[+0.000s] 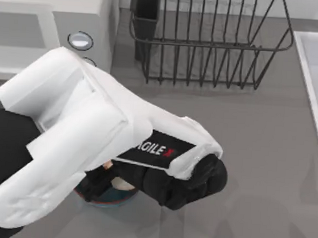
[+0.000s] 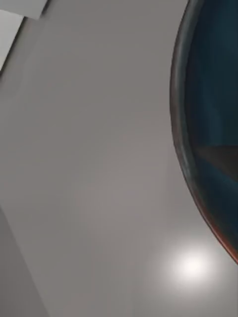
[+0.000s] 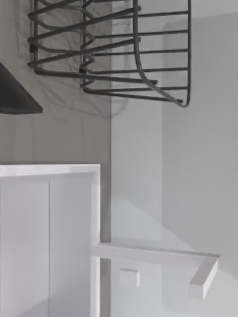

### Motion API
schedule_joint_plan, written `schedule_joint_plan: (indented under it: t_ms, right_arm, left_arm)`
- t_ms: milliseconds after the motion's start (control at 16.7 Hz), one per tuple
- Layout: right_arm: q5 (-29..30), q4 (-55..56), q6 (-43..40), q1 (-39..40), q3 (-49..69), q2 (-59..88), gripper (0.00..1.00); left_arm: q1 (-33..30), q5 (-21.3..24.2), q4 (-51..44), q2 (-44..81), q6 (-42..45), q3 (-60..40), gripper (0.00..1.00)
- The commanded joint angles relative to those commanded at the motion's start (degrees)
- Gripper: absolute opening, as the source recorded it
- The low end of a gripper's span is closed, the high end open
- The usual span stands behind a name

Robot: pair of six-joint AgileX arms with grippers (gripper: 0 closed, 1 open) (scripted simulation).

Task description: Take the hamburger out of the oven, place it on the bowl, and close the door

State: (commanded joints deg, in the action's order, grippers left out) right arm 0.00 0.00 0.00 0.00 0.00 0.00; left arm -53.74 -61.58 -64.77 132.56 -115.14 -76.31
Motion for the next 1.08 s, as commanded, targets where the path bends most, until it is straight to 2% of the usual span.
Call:
schedule_joint_plan:
  t_ms: [180,960,1080]
  right_arm:
    - [0.0,0.0,0.0,0.0,0.0,0.0,1.00]
    - [0.0,0.0,0.0,0.0,0.0,0.0,1.00]
    - [0.0,0.0,0.0,0.0,0.0,0.0,1.00]
  left_arm:
    - [0.0,0.0,0.0,0.0,0.0,0.0,0.00]
    - [0.0,0.0,0.0,0.0,0.0,0.0,0.98]
    - [0.0,0.0,0.0,0.0,0.0,0.0,1.00]
